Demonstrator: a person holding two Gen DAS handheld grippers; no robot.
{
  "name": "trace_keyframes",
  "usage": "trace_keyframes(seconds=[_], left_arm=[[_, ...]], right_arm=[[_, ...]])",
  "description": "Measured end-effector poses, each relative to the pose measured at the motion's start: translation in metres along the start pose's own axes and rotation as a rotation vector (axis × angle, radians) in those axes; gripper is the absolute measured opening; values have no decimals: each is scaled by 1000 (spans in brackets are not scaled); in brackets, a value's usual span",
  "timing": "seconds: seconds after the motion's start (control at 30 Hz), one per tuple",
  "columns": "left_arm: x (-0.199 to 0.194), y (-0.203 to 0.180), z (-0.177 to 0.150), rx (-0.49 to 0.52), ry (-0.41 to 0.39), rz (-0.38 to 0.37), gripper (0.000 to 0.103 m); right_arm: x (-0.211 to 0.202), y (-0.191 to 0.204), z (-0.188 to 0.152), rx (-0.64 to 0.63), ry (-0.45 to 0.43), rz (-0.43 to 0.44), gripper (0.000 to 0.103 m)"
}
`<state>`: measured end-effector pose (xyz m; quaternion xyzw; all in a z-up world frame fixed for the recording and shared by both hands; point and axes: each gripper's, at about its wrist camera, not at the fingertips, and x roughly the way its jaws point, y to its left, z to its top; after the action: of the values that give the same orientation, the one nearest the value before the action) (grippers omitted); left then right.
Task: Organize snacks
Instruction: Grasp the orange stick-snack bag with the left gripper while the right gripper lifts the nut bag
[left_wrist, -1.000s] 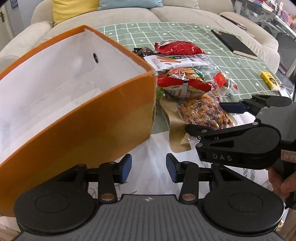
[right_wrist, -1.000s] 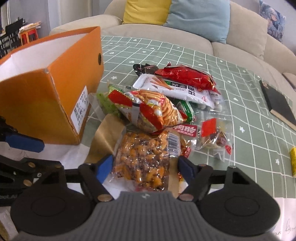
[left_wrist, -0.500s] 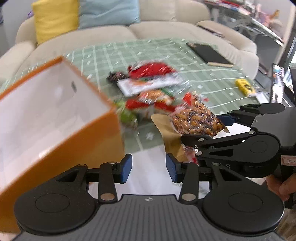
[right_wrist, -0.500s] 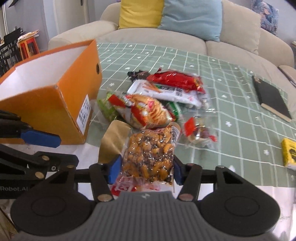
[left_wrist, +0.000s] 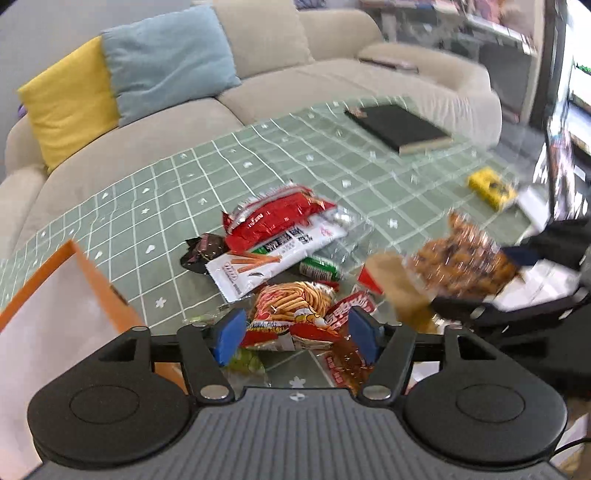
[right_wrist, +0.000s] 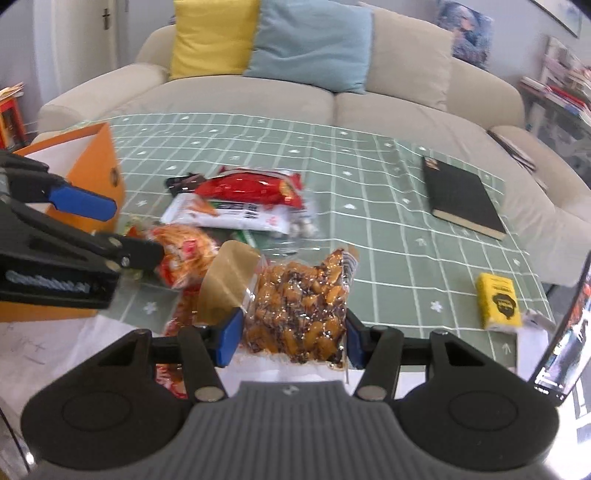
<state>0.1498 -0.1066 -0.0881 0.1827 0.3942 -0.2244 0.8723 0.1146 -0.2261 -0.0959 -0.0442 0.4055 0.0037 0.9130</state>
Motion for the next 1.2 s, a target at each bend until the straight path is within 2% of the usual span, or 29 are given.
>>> trace_keyframes(seconds=[0.1,0.2,0.3,0.37,0.43,0.47,0.57,0.6,0.63,0.83,0.93,1.2], left_arm=[[16,-6,0,38,32,46,78],[26,0,5,-50,49,21,80],[38,3,8,-70,88,24,79],[45,3,8,-71,116,26,74],[49,3,7,-79,141,21,62],[50,2,6,-79,145,21,61],[48,-1,4,-60,137,45,52],[47,0,4,-66,132,47,45],[46,1,3,-78,129,50,44],[31,9,0,-164,105,33,40],[15,9,0,-189,69,20,39],[-37,19,1,-257,-40,54,39]], right_arm=[[5,-2,0,8,2,7,54],[12,1,-2,2,14,24,54],[19,3,-5,6,30,33,54],[22,4,-6,3,36,36,54],[22,4,-7,3,39,41,54],[22,4,-8,3,39,43,54],[23,4,-9,-1,38,46,54],[23,4,-9,0,38,47,54],[23,5,-9,1,38,48,54],[15,6,-6,-4,18,52,53],[7,8,-4,-9,5,54,53],[-16,14,3,-10,-34,73,49]])
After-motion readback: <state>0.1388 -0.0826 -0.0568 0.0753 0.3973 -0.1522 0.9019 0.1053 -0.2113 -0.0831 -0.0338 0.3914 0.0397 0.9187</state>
